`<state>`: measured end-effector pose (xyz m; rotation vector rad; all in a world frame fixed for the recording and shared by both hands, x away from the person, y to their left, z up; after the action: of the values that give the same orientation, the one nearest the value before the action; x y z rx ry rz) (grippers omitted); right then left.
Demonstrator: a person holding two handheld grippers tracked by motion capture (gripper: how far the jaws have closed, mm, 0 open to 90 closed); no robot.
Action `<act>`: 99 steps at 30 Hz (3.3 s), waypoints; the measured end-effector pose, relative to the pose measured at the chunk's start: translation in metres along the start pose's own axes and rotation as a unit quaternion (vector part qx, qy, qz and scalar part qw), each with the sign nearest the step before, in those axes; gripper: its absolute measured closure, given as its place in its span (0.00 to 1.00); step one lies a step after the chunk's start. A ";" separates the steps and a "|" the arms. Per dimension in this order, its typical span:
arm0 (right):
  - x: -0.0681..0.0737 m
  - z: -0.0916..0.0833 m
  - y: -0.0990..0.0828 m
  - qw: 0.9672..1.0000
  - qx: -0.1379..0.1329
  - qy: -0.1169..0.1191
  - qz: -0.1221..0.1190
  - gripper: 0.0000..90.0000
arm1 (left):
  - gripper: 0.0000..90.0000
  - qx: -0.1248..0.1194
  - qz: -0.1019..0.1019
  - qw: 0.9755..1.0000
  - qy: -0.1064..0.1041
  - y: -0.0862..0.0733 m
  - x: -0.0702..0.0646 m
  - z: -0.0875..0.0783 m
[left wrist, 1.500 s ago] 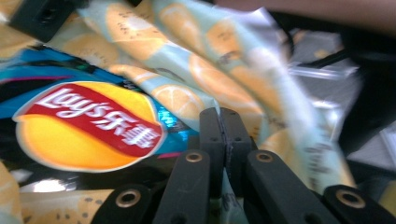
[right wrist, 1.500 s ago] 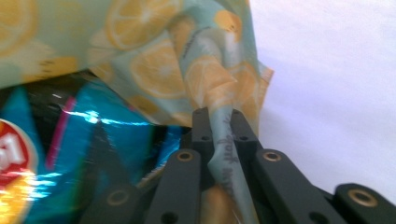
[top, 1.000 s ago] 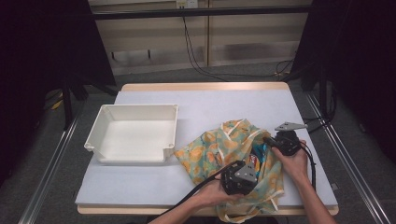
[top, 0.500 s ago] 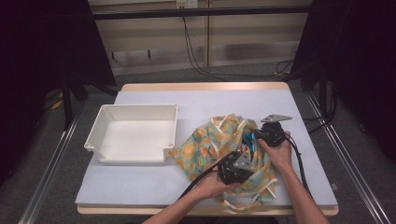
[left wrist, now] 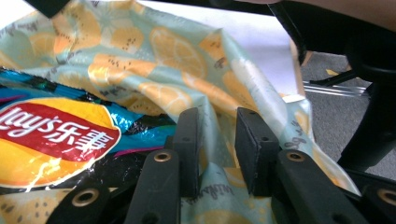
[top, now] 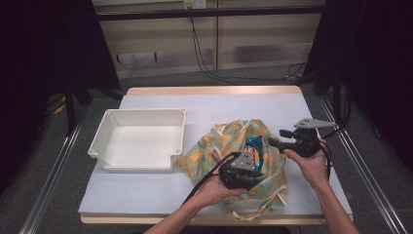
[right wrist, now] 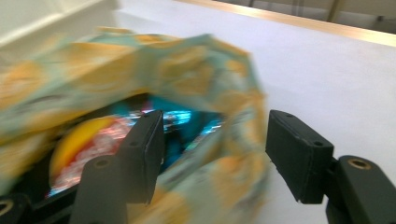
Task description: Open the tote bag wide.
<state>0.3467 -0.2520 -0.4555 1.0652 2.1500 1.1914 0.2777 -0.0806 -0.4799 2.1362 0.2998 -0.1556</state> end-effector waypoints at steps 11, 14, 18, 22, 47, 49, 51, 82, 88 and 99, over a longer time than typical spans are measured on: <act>0.068 -0.014 -0.024 0.998 0.038 0.052 -0.013 0.52 | 0.84 -0.036 -0.011 0.999 -0.004 0.009 0.015 -0.038; 0.073 -0.010 -0.035 0.997 0.053 0.052 -0.015 0.51 | 0.83 -0.041 -0.030 0.999 0.014 0.010 0.028 -0.037; 0.077 -0.007 -0.046 0.996 0.072 0.057 -0.022 0.55 | 0.77 -0.033 -0.048 0.997 0.041 0.007 0.041 -0.028; 0.077 -0.009 -0.054 0.995 0.083 0.060 -0.023 0.88 | 0.71 -0.011 -0.039 0.997 0.060 0.002 0.040 -0.017; 0.089 -0.041 -0.091 0.996 0.075 0.042 -0.020 0.74 | 0.76 0.044 0.005 0.998 0.042 0.016 0.019 0.009; 0.088 -0.042 -0.093 0.996 0.073 0.046 -0.014 0.76 | 0.68 0.043 0.004 0.998 0.036 0.012 0.020 0.012; 0.088 -0.041 -0.096 0.996 0.075 0.050 -0.014 0.77 | 0.64 0.058 0.017 0.997 0.041 0.007 0.021 0.014; 0.084 -0.034 -0.099 0.995 0.078 0.057 -0.015 0.83 | 0.94 0.078 0.055 0.992 0.078 -0.010 0.014 0.030; 0.085 -0.028 -0.095 0.995 0.081 0.061 -0.014 0.87 | 1.00 0.021 -0.004 0.999 0.035 0.003 0.018 0.010; 0.086 -0.022 -0.092 0.994 0.084 0.065 -0.013 0.93 | 1.00 -0.046 -0.020 0.999 0.012 0.034 0.014 -0.020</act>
<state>0.2427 -0.2238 -0.5245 1.0514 2.3928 1.1128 0.3008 -0.0797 -0.4450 2.0431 0.3568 -0.1376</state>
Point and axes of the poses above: each handheld gripper's, and its own axes: z roughly forward along the jaws, y roughly out of its top, x roughly to its left, the point moved 6 cm from there along z, roughly forward along the jaws, and after that the axes turned 10 degrees about -z, right-handed, at the moved point
